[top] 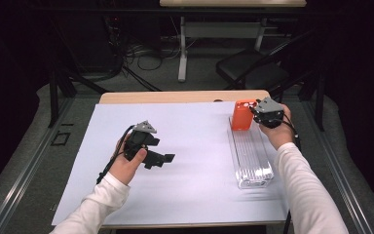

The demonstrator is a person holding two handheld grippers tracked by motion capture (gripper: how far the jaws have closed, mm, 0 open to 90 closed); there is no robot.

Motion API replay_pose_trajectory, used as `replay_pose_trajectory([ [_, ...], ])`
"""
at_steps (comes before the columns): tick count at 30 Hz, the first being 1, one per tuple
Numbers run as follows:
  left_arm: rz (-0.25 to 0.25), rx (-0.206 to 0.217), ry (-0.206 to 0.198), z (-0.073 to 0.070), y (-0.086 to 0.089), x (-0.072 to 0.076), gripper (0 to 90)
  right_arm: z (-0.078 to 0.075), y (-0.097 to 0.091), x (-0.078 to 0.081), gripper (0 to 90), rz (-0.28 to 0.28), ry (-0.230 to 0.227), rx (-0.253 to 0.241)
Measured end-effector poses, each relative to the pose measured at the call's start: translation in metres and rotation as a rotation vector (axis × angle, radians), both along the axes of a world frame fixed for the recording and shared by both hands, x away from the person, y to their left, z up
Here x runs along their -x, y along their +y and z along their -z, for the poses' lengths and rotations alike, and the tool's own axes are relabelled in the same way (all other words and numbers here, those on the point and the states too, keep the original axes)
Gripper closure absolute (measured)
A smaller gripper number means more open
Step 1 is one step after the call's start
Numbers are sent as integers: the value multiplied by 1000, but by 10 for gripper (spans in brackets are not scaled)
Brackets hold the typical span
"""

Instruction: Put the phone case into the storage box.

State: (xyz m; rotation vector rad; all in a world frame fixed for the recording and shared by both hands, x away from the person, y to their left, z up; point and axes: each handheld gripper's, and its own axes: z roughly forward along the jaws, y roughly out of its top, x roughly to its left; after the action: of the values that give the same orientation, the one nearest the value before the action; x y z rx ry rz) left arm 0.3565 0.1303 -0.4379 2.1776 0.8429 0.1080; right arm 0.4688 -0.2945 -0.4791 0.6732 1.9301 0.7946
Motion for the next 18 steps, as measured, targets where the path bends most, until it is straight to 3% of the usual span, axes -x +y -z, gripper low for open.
replay_pose_trajectory([
  [18, 7, -1, 0, -1, 0, -1, 158, -4, 0, 4, 479, 7, 24, -54],
])
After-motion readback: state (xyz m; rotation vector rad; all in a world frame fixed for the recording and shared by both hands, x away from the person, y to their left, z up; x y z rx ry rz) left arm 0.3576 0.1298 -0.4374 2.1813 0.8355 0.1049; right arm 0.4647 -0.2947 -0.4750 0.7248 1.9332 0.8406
